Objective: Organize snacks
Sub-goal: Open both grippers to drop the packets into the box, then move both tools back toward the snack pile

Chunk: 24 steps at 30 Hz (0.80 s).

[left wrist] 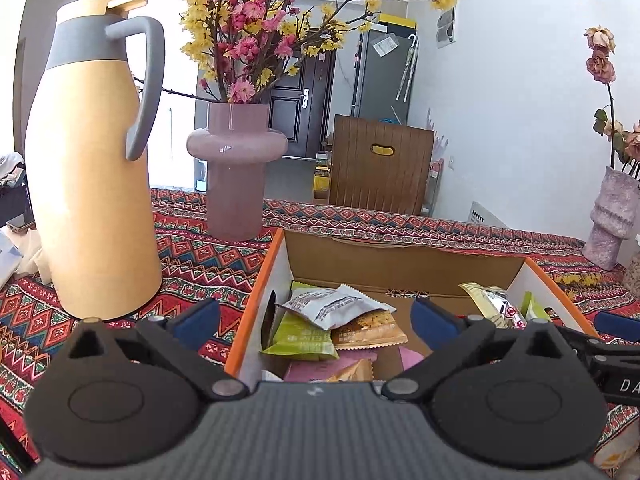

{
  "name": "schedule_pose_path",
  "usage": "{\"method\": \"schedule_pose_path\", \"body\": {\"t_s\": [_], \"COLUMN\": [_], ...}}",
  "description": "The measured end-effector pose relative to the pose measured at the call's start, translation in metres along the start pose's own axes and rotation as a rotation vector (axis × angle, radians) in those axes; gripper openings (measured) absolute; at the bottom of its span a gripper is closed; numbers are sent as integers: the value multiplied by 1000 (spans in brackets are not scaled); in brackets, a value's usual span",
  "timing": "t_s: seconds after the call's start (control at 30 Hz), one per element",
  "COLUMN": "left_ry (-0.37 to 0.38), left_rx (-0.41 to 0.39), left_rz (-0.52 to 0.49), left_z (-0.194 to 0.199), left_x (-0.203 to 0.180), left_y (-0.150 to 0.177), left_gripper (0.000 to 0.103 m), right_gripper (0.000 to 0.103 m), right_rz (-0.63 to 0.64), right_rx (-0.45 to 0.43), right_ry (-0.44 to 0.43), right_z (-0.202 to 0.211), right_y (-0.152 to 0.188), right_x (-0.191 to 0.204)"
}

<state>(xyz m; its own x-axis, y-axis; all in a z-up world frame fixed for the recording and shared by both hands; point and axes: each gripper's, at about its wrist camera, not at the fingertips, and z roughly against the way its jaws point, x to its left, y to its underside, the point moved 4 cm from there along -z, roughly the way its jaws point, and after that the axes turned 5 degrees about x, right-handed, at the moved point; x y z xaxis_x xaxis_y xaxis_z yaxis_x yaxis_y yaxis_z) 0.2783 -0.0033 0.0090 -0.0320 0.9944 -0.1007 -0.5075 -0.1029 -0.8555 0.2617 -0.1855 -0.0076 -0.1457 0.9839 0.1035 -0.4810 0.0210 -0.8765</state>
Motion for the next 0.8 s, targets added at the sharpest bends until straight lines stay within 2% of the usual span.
{"method": "schedule_pose_path", "body": {"t_s": [0.57,0.8], "left_ry": [-9,-32], "left_rx": [30,19], "left_rz": [8,13], "left_z": [-8,9], "left_x": [4,4], "left_y": [1,-9], "left_gripper": [103,103], "right_gripper": [103,103], "right_rz": [-18,-4], "right_rx": [-8,-40], "right_ry": [2,15], "right_z": [0,13], "right_y": [-1,-8], "right_x": [-3,4]}}
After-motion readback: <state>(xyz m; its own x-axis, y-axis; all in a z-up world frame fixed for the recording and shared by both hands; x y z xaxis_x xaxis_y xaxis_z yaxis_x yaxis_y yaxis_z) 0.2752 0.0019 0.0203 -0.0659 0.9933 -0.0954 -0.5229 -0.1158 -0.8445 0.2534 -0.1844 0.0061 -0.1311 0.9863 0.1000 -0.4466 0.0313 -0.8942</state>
